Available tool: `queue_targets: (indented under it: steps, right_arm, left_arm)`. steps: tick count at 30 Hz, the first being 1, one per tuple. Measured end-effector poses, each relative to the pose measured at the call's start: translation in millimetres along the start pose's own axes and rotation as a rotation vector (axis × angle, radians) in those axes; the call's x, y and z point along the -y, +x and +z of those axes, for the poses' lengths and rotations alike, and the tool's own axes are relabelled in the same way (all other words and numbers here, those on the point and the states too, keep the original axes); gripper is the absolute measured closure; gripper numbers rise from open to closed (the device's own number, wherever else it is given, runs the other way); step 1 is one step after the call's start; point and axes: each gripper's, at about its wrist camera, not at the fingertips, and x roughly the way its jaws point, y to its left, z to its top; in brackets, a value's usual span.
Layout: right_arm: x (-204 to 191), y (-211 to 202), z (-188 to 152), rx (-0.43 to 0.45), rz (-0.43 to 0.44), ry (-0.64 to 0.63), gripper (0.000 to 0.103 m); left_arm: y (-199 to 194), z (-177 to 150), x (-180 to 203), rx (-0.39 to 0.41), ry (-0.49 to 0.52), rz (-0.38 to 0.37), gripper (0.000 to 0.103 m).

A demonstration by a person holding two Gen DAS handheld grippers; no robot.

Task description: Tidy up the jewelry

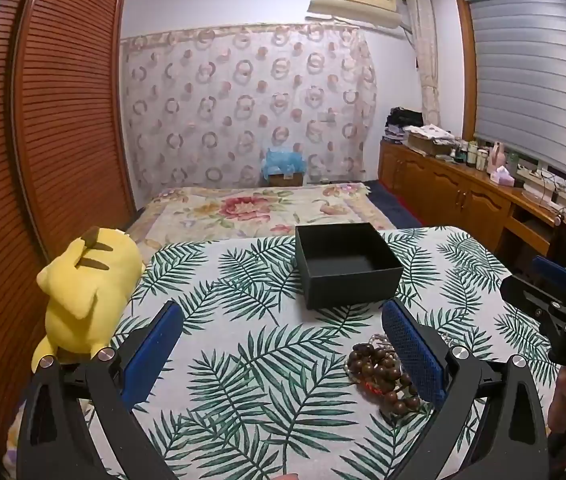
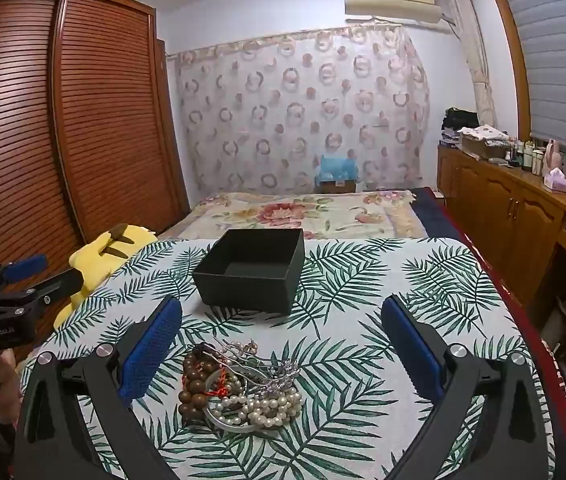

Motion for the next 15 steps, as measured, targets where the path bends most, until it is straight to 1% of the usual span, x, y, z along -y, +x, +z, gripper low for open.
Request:
queue_targets:
  steps: [15]
  right_arm:
    - [-0.3,0.1,-0.4,0.001,0.0,0.001,0.003]
  left_arm:
    - [0.5,1.4,-0.7,0.003,-0.003,-0.003,0.006]
